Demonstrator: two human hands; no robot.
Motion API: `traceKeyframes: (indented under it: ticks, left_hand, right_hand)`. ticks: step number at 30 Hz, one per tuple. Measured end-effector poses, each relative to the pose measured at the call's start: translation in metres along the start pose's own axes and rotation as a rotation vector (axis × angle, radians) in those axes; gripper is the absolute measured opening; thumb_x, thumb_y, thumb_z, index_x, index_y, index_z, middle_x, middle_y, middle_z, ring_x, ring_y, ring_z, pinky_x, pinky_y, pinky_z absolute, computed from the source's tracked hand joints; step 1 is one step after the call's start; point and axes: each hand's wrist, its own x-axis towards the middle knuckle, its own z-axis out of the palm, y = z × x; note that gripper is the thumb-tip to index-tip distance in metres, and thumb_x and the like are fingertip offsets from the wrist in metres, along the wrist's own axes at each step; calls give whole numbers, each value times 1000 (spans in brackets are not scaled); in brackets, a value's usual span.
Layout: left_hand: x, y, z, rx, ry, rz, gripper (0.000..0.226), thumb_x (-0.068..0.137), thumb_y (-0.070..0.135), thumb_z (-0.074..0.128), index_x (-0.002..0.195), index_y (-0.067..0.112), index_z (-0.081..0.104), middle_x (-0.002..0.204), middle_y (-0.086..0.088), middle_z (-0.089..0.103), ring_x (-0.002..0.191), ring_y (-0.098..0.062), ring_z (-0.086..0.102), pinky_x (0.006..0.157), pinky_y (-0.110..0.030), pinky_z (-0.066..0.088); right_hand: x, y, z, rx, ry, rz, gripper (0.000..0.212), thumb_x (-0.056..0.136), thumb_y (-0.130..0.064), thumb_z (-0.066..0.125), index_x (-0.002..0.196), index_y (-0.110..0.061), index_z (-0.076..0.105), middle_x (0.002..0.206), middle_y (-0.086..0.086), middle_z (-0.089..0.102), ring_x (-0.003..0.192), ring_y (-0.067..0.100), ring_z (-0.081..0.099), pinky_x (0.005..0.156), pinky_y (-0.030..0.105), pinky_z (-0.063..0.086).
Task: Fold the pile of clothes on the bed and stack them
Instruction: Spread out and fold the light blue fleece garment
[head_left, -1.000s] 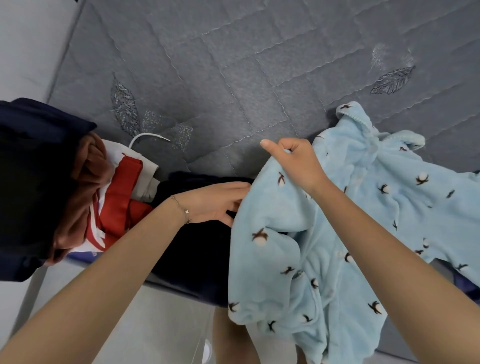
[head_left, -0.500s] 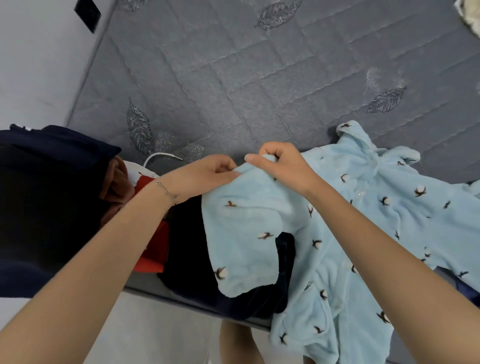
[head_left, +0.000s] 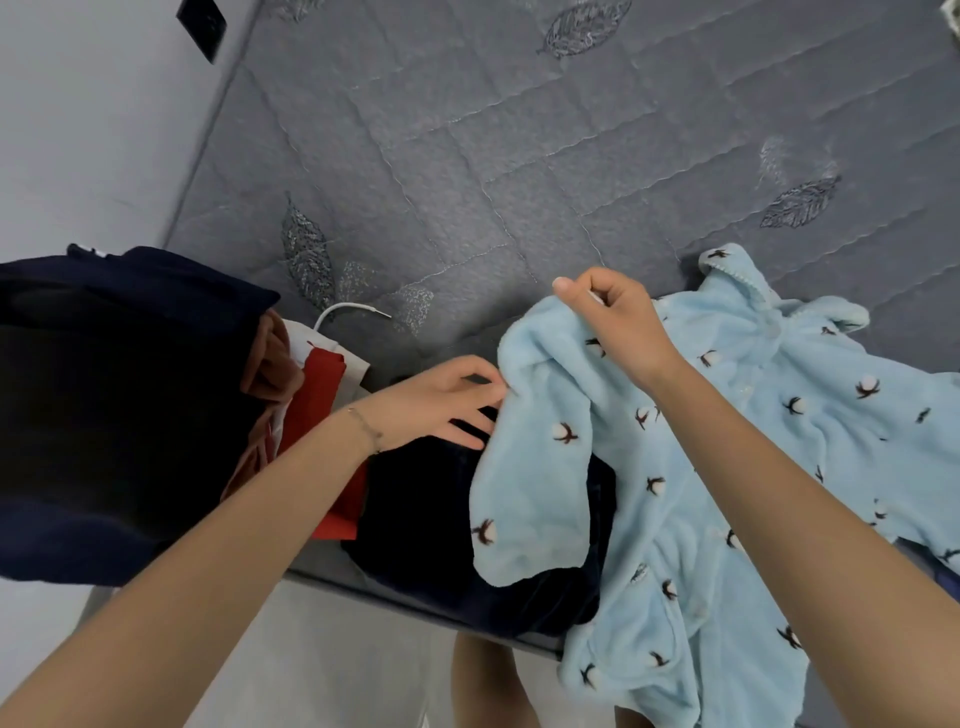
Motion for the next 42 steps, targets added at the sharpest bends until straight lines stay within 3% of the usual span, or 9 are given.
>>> traceKeyframes:
  ticks: [5, 7, 10, 17, 24, 30, 35, 39, 42]
  left_hand:
    - [11, -13, 16, 43, 133, 37, 22, 94, 7, 61, 108, -9, 54, 99, -15, 62, 93, -23, 58, 80, -30, 56]
    - [11, -12, 15, 48, 181, 105, 8, 96, 5, 57, 94, -1, 52, 94, -13, 57, 91, -19, 52, 78, -31, 51]
    - [6, -6, 3, 27, 271, 143, 20, 101, 10, 49, 84, 17, 41, 89, -10, 49, 87, -15, 47, 76, -33, 47]
    - [-3, 32, -45, 332, 511, 385, 21, 99, 15, 56, 83, 22, 43, 69, -4, 36, 60, -4, 31, 53, -18, 27]
    - [0, 70, -81, 627, 679, 416, 20, 84, 30, 74, 78, 30, 55, 80, 4, 56, 74, -8, 49, 69, -25, 39]
    - [38, 63, -99, 767, 651, 364, 17, 88, 28, 71, 86, 15, 61, 77, 11, 49, 74, -9, 46, 64, -12, 35]
    - [72, 51, -108, 879, 715, 244, 36, 93, 37, 63, 84, 2, 64, 79, -7, 57, 77, -20, 49, 73, -36, 39]
    - [70, 60, -103, 1112, 793, 209, 47, 101, 45, 44, 70, 9, 44, 61, -3, 40, 68, -27, 45, 66, -34, 31]
    - [70, 68, -105, 1055, 742, 170, 50, 102, 45, 41, 63, 15, 32, 61, -1, 34, 63, -23, 38, 58, -34, 25]
  right_hand:
    - [2, 6, -1, -2, 59, 30, 41, 96, -25, 62, 65, -12, 39, 59, -8, 28, 53, 3, 29, 55, 12, 31]
    - [3, 8, -4, 4, 86, 39, 40, 96, -26, 62, 67, -6, 43, 60, -7, 28, 53, 3, 28, 55, 12, 31]
    - [6, 12, -8, -21, 122, 55, 44, 95, -26, 63, 65, -12, 36, 56, -10, 28, 52, 4, 28, 55, 13, 31]
    - [20, 13, 5, -158, 78, 32, 37, 95, -33, 63, 71, -12, 43, 59, -10, 33, 54, 3, 31, 58, 18, 32]
    - [34, 2, 14, -289, -23, 83, 32, 84, -55, 68, 74, -25, 65, 80, -16, 65, 85, 5, 59, 81, 22, 43]
    - [57, 18, 23, -481, 129, 1, 32, 88, -48, 67, 63, -32, 54, 76, -15, 55, 90, 14, 53, 100, 42, 37]
    - [73, 31, 37, -565, 248, -14, 30, 93, -43, 61, 75, -20, 60, 81, -5, 53, 89, 20, 51, 85, 32, 31]
    - [76, 35, 37, -346, 302, -11, 38, 93, -40, 63, 67, -16, 50, 68, -3, 52, 69, 15, 47, 71, 36, 40]
    - [78, 42, 38, -379, 270, -10, 38, 92, -42, 64, 67, -16, 52, 67, -1, 54, 67, 18, 49, 68, 39, 43]
